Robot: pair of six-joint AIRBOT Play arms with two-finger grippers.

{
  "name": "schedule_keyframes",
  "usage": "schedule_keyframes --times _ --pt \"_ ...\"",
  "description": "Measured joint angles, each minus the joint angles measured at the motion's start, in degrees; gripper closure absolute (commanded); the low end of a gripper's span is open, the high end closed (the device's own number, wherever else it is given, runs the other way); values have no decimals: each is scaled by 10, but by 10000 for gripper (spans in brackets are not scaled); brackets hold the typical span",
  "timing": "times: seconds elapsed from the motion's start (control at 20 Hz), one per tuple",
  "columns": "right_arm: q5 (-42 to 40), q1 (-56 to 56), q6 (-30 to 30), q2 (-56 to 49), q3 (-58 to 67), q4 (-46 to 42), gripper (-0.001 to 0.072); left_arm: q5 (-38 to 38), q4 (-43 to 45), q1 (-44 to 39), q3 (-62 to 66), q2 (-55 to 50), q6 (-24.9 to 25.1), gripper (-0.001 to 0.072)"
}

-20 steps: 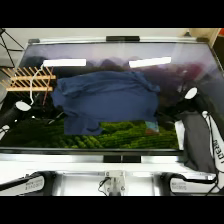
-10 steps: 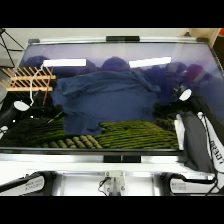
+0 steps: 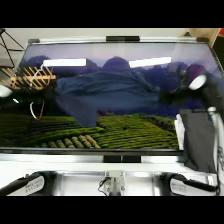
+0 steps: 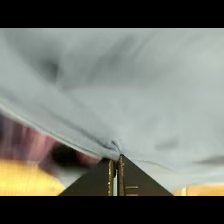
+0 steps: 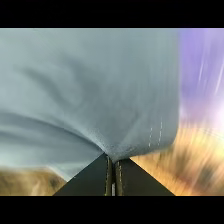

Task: Fold the shirts.

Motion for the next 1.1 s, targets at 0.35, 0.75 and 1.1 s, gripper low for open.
schedule_keyframes --times 0.35,0.75,1.1 --pt "-98 -3 -48 236 299 -101 643 61 3 0 420 155 26 671" --pt "-55 -3 -55 389 356 -203 642 -14 98 0 498 268 -55 671" --pt "5 -3 -75 317 361 -236 642 -54 167 0 444 237 -83 671"
